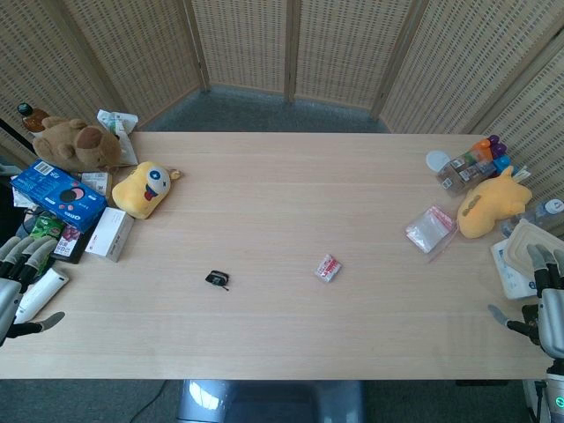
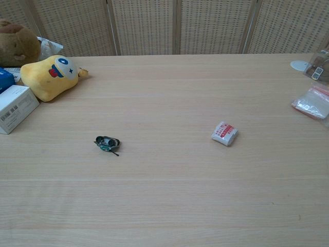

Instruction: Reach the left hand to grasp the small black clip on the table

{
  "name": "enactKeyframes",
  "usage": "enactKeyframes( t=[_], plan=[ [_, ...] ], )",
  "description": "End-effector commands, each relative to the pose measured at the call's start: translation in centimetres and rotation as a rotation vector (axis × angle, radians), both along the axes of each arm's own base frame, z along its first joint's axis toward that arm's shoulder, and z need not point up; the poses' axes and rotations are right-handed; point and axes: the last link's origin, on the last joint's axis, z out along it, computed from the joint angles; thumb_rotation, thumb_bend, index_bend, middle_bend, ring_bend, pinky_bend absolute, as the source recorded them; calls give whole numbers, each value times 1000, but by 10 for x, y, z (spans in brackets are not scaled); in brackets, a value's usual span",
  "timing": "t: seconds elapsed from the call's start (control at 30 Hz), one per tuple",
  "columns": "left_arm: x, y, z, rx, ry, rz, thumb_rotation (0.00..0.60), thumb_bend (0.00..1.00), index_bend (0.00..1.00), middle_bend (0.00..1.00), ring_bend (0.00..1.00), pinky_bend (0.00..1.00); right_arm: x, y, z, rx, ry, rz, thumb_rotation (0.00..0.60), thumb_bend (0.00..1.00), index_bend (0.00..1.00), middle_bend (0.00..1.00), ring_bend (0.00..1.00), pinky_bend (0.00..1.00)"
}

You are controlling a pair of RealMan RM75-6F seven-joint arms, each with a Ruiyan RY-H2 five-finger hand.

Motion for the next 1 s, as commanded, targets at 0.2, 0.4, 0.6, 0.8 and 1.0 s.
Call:
enactKeyframes(
  t=[0.2,0.4,0.6,0.8,1.0],
  plan=[
    [-5,3,-7,-29,34,6,600,86,17,0,0,0,1,0,0,-1,-21,-3,480,0,0,0,0,0],
    [-7,23,-33,-145,119,-21,600,80,20,0,0,0,3,-1,3,-6,-46,3,483,0,0,0,0,0],
    [10,68,-68,-263,245,-112,600,81,45,0,0,0,4,-1,6,-12,-68,10,485,0,0,0,0,0],
    [39,102,-115,-319,299,-194,600,79,68,0,0,0,6,0,8,-11,-87,11,486,0,0,0,0,0],
    [59,122,-154,-357,372,-210,600,80,73,0,0,0,5,0,11,-11,-104,5,488,0,0,0,0,0]
  ],
)
